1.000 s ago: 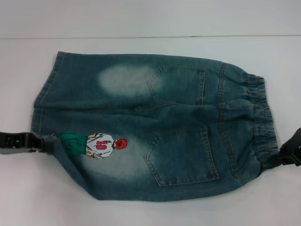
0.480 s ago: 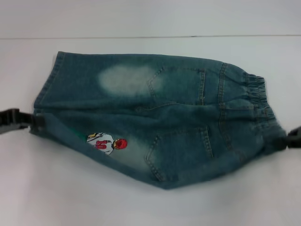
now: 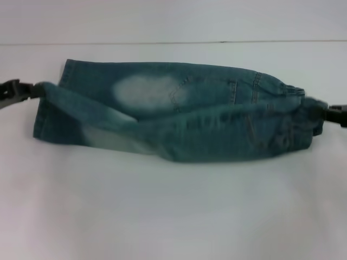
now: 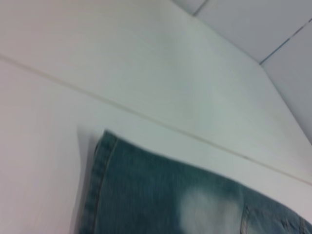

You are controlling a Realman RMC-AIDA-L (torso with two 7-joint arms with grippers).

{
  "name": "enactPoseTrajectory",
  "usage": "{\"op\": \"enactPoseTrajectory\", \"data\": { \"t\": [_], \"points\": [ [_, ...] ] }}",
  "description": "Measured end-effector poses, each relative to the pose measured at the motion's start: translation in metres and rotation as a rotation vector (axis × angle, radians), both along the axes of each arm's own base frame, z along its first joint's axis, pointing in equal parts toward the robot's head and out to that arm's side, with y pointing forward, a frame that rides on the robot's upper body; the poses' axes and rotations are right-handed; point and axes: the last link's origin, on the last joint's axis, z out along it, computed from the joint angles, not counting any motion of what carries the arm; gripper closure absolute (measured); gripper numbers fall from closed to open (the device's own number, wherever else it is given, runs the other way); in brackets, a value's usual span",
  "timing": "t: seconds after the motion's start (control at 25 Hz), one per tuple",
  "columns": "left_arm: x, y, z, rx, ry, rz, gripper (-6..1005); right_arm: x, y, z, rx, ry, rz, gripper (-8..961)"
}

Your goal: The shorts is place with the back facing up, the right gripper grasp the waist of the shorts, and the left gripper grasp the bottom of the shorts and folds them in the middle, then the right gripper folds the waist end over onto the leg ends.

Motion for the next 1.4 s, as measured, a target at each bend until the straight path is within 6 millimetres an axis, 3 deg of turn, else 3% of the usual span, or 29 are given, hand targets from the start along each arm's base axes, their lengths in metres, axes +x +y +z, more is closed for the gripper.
{"op": "enactPoseTrajectory", "data": {
  "t": [0.48, 0.68, 1.4],
  "points": [
    [0.006, 0.037, -0.022, 0.156, 0.144, -0.041, 946, 0.003, 0.029, -0.028, 0.251, 0.033, -0.085, 892],
    [0.009, 0.049, -0.030, 0.206, 0.200, -0.038, 947, 0.002, 0.039, -0.042, 0.283, 0.000, -0.115, 891],
    [0.024, 0.081, -0.057, 0.286, 0.332, 0.000, 948, -0.004, 0.065, -0.059, 0.381, -0.058, -0.175, 886]
  ]
}}
